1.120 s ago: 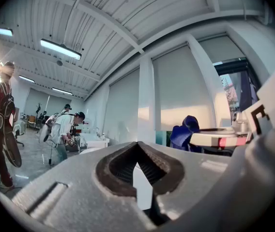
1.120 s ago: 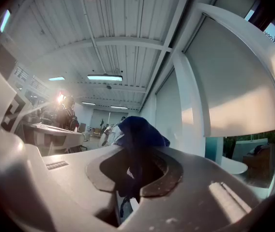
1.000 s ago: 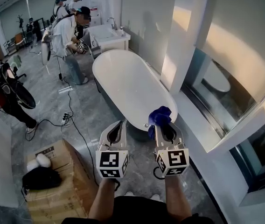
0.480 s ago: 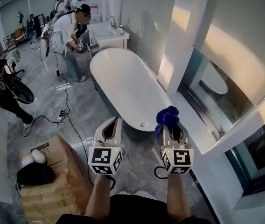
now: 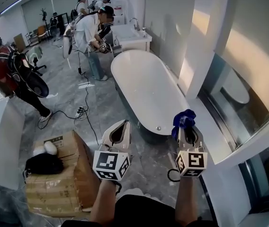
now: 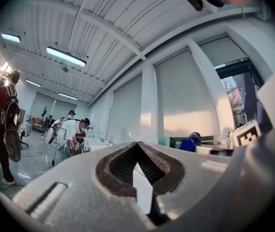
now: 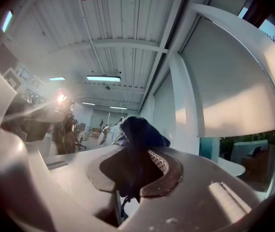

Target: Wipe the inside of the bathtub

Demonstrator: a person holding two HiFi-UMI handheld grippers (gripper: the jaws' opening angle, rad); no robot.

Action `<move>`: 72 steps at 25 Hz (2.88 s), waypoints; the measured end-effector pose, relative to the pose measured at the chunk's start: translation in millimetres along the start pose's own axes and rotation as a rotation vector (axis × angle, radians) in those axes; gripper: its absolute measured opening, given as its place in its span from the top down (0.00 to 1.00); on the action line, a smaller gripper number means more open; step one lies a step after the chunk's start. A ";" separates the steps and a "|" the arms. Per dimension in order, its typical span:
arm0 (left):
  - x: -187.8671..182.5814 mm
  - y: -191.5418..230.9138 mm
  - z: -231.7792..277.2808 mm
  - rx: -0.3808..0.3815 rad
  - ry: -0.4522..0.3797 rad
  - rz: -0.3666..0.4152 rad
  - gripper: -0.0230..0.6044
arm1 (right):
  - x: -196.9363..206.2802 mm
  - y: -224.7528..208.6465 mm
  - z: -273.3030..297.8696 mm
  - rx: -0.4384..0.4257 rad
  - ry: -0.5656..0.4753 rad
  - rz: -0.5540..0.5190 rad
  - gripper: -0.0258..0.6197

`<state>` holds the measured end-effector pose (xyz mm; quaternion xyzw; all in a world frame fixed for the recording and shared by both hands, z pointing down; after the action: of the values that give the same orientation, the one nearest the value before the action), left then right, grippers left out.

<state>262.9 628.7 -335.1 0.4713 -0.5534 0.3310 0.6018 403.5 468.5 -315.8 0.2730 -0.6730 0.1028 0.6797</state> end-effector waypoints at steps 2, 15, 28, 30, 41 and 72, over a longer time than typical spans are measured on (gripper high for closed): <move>6.6 -4.4 2.0 -0.012 0.010 0.012 0.96 | 15.0 8.3 -1.0 -0.040 0.021 -0.022 0.87; 2.2 -37.7 30.6 0.033 -0.045 0.047 0.96 | 15.7 -48.0 1.4 0.006 0.013 -0.176 0.87; 1.2 18.0 105.8 0.016 -0.076 0.037 0.96 | 2.0 -42.2 89.8 -0.082 -0.076 -0.200 0.87; 5.1 36.4 125.5 0.002 -0.055 0.022 0.96 | 8.4 -38.6 114.0 -0.089 -0.063 -0.195 0.87; 30.9 124.2 233.0 -0.011 0.088 -0.014 0.96 | 49.5 -13.4 243.9 -0.137 0.042 -0.132 0.87; 12.5 272.7 430.2 0.036 0.159 -0.020 0.96 | 76.2 0.2 487.4 -0.132 0.120 -0.050 0.87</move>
<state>-138.1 317.3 -292.5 0.4598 -0.4931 0.3713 0.6384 -9.6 203.0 -268.5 0.2378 -0.6292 0.0577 0.7377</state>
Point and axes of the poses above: the fingertips, and each gripper's own axes: z forward along the fingers, y to its left, x out of its underside, the point moved 1 cm from there along -z, backward along the fingers, and after that the axes turned 8 degrees about -z, right-handed, at the moved point
